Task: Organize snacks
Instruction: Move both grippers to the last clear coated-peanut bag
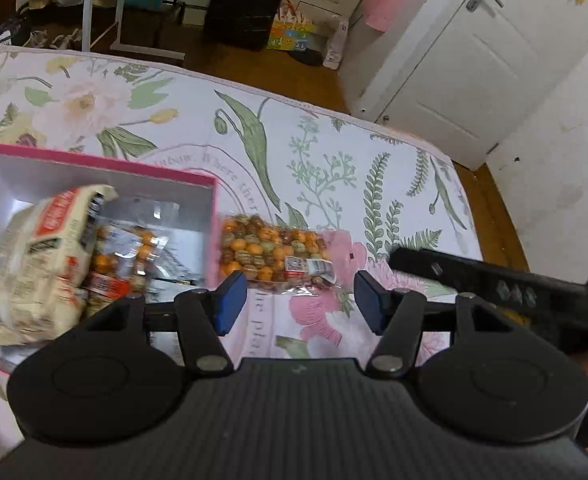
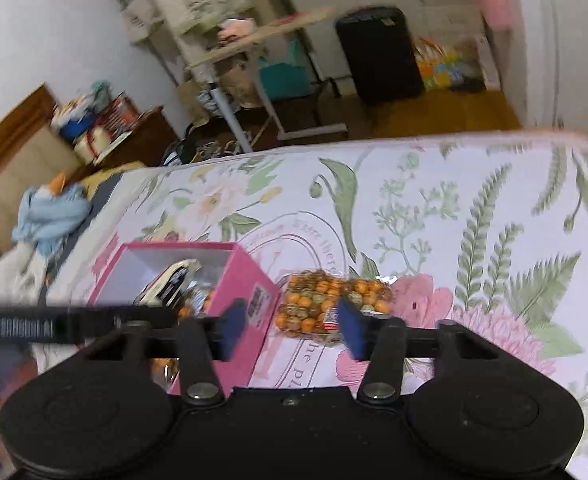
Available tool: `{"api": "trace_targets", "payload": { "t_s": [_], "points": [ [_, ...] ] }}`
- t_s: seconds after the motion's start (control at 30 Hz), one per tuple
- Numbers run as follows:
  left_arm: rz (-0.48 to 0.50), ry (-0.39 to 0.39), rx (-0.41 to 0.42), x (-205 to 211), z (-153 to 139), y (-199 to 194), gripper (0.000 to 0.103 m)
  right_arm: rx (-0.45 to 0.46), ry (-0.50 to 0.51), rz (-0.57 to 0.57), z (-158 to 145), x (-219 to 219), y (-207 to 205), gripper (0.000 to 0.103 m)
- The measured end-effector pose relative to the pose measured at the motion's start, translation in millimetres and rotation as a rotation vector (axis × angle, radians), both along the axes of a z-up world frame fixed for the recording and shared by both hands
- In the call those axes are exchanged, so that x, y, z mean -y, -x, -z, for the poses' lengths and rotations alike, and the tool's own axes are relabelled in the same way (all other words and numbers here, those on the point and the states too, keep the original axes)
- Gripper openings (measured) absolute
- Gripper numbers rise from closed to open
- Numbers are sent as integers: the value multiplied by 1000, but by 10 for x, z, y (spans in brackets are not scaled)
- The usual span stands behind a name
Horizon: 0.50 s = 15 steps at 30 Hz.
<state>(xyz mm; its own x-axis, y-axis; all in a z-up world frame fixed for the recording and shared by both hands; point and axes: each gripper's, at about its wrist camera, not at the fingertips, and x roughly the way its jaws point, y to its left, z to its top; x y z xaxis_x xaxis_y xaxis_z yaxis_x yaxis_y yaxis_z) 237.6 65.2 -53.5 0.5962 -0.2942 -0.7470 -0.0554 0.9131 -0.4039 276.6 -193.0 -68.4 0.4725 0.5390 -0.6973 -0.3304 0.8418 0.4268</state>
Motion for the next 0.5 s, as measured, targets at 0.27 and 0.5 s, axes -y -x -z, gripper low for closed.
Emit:
{"api": "trace_targets", "payload": {
  "t_s": [0.27, 0.5],
  "points": [
    [-96, 59, -56, 454, 619, -245, 58, -97, 31, 103, 713, 140, -482, 53],
    [-79, 38, -83, 634, 1082, -321, 58, -195, -11, 186, 1268, 262, -672, 53]
  ]
}}
